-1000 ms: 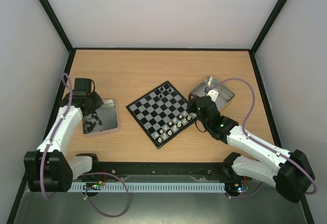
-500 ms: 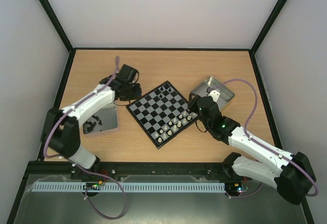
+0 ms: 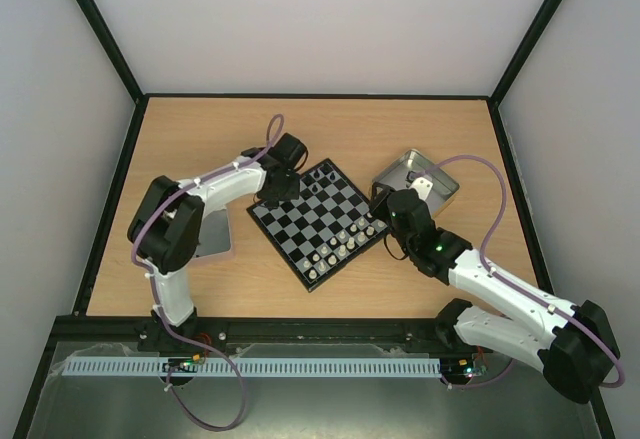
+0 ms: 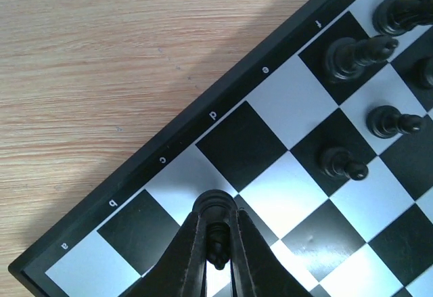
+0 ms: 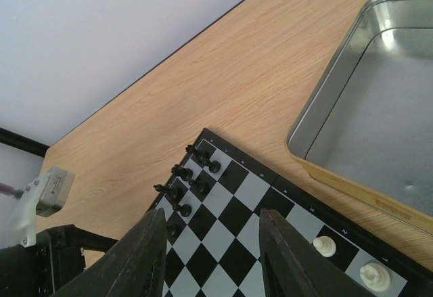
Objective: Set up the chess pieces on the board
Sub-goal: Place the chess piece on the chessboard.
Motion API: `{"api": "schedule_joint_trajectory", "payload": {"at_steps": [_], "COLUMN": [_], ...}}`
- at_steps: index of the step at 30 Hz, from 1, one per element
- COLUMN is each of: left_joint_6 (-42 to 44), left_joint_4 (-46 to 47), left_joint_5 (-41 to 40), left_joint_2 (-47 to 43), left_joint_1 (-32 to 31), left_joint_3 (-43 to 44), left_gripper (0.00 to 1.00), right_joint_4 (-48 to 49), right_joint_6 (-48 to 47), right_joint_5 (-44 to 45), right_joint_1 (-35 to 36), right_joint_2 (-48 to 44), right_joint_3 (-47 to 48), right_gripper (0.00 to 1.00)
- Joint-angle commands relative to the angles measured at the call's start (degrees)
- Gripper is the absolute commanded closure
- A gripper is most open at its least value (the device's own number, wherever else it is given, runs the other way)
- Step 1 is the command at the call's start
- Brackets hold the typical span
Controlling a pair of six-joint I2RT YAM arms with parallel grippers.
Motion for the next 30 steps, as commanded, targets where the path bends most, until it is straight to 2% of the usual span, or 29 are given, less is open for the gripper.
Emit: {"api": "schedule_joint_trajectory", "payload": {"at_steps": [1,20,30], "left_joint_6": [0.9,-0.8,-0.6], "left_joint_4": [-0.3,-1.9,-0.7], "left_joint_5": [-1.4,-5.0,-0.2], "left_joint_2": [2.1,4.0,4.0], "left_joint_1": [0.2,1.5,2.0], "left_joint_3": [1.8,1.2,0.7], "left_gripper": [0.91,0.91,0.89], "right_joint_4": [-1.1,-1.1,-1.1], "right_joint_6": [0.7,0.5,0.4], "right_joint_5": [2.3,2.9,3.0], "right_joint_1": [-0.3,-0.3,-0.3], "right_joint_2": [-0.7,-0.7,-0.8], "right_joint_3": [-0.6,-0.8,-0.8], "right_gripper": [0.63,0.63,0.62]}}
